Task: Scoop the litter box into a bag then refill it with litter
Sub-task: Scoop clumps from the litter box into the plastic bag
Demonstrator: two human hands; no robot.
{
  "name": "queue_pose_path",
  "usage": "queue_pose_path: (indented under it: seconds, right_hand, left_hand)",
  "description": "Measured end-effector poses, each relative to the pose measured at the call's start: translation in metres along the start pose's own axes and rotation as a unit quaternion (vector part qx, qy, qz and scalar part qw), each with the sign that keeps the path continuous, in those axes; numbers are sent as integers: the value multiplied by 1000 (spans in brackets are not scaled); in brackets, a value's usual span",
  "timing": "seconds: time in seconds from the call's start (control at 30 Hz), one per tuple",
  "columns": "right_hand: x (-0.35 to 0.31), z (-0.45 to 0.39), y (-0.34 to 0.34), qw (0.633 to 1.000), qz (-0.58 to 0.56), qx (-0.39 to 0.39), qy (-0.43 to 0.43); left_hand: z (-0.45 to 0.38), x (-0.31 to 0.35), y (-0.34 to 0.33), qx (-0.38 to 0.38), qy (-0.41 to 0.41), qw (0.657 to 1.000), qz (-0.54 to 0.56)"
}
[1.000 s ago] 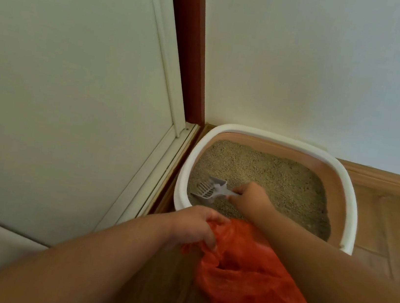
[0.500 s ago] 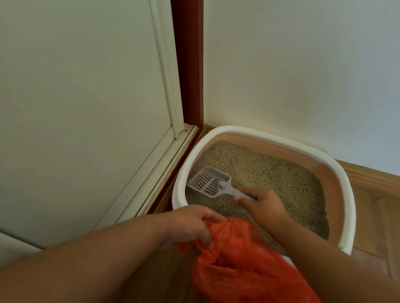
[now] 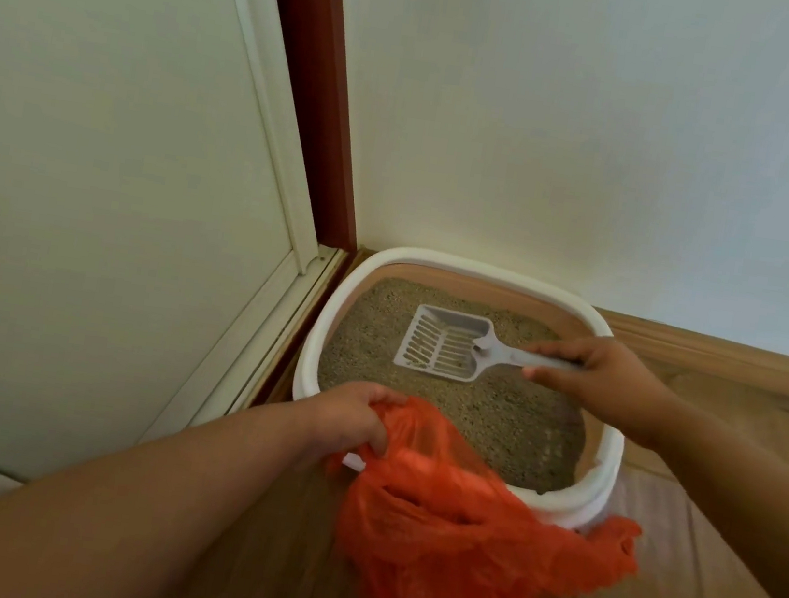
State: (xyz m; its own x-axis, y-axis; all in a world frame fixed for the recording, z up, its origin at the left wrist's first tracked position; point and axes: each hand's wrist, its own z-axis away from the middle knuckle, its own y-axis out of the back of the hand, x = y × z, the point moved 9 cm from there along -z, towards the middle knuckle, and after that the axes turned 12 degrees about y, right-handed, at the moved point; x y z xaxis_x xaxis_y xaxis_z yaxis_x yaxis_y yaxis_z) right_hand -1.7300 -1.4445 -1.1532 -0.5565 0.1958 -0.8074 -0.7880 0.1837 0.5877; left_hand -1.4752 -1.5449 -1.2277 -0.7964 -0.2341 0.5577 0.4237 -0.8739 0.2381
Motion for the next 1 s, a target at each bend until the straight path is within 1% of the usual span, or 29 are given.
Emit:
queue_pose_path:
  seconds: [0.07,0.13,0.23,0.37,0.43,0.5,0.6,0.67,0.77,0.83,1.0]
  right_hand:
    - [-8,7,15,1000,-11,-11,18]
    - [-15,14,27,998,-9,-38,43]
    - [-25,23,36,990,62,-94,87]
    - [-45,30,21,959,155,-180,154]
    - [-55,34,3,934,195,-234,187]
    - [-68,37,-16,894,259,-282,234]
    - [-87,44,-44,831,341,-350,265]
    - [-100,44,-55,805,378,-362,280]
    - [-111,45,-68,780,414,-367,293]
    - [-115,48,-71,782,401,-371,299]
    - [-121,49,-55,810,354,-357,302]
  left_hand:
    - [-1,1,2,9,3,1000,12]
    - [-2,2,1,1,1,999,33]
    - [-11,0,-3,-31,0,997,68]
    - [-3,5,-3,-49,-10,996,76]
    - [0,4,-1,-46,-6,995,83]
    - [3,6,-2,-41,-9,996,80]
    - [7,8,-3,-35,-13,997,70]
    - [10,8,-4,-37,-11,997,67]
    - [14,8,-4,-41,-13,997,62]
    - [15,8,-4,-47,-10,997,62]
    - [18,8,-1,-48,-11,997,54]
